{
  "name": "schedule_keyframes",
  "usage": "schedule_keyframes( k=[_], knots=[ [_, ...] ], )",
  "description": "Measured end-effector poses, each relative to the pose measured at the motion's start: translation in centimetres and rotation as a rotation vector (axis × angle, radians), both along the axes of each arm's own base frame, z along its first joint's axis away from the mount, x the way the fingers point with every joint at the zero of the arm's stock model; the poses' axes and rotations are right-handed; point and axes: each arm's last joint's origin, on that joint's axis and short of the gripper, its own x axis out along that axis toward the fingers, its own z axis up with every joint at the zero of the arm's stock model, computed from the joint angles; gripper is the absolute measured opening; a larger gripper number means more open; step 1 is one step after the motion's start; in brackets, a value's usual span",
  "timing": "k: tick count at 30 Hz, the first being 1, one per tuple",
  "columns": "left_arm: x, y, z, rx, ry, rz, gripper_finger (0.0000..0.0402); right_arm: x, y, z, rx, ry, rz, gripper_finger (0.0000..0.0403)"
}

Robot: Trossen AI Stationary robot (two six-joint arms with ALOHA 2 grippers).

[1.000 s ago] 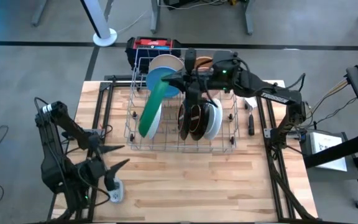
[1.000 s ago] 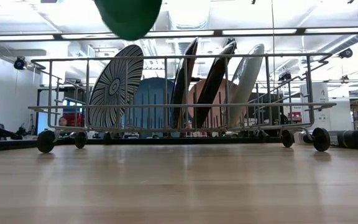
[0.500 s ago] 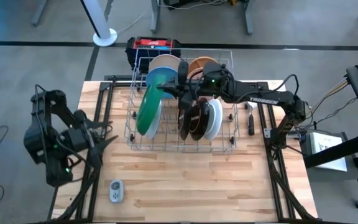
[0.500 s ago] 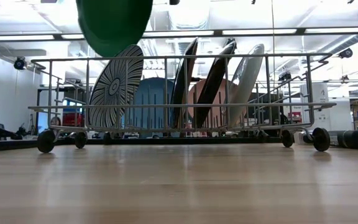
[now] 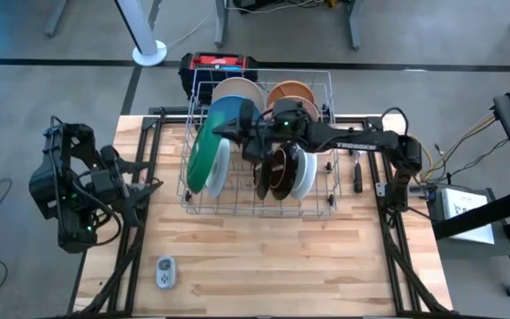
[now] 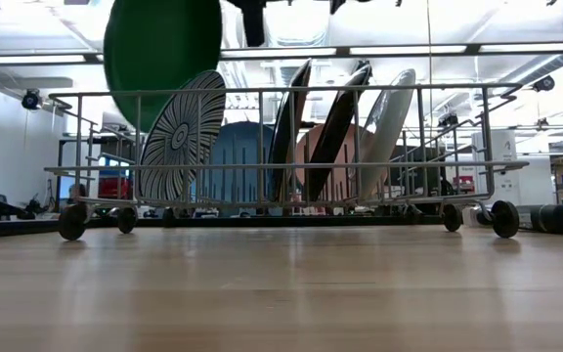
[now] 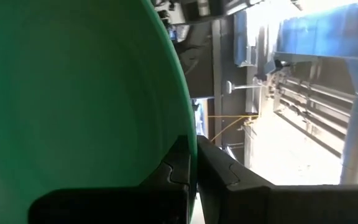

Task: Sort dishes
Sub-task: Put the green plate into the dish rack

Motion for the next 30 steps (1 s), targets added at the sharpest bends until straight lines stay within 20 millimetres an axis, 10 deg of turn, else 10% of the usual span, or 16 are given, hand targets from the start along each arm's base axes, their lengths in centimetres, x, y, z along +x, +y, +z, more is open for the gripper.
schedule_keyframes(
  k=[30],
  knots=[
    [1.0,-2.0,-1.1,0.049,0.057,-0.010,0.0223,2.4,-0.5,-4.6,-0.036,0.122,-0.002,0.0000]
  ],
)
